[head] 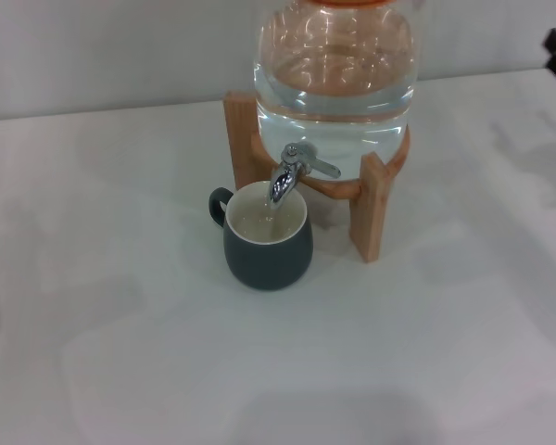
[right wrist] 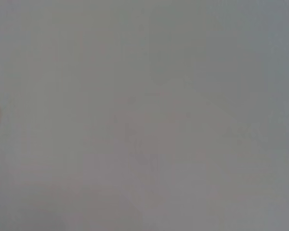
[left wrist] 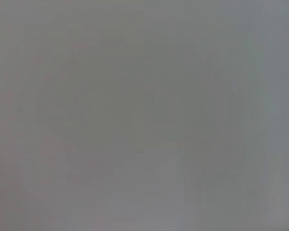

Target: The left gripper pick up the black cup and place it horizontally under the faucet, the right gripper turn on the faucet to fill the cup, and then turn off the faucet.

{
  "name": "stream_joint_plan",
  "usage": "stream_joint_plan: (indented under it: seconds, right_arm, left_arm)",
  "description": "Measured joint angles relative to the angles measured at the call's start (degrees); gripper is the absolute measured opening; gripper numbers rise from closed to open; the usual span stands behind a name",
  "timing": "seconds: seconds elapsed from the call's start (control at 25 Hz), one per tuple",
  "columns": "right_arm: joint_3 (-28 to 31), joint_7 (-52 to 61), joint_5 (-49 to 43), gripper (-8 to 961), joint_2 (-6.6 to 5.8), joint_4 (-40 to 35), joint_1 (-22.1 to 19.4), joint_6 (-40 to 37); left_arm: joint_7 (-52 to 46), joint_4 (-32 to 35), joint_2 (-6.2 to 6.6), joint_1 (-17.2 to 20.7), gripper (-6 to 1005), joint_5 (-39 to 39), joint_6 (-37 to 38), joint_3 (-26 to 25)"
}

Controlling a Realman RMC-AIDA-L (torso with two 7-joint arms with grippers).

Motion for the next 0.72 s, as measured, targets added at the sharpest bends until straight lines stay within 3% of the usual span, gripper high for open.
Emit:
stream_joint_plan:
  seconds: [0.2, 0.72]
  right_arm:
    - [6.1, -2.6, 0.0, 855, -0.15, 0.9, 0.2, -4.7]
    - [7.1, -3.2, 1.1, 855, -0.14, 2.1, -1.1, -8.2]
  left_arm:
    - [0.0, -0.1, 0.0, 0.0, 391, -2.7, 0.2, 0.0]
    - [0.0, -0.1, 0.0, 0.4, 391, -4.8, 0.4, 0.0]
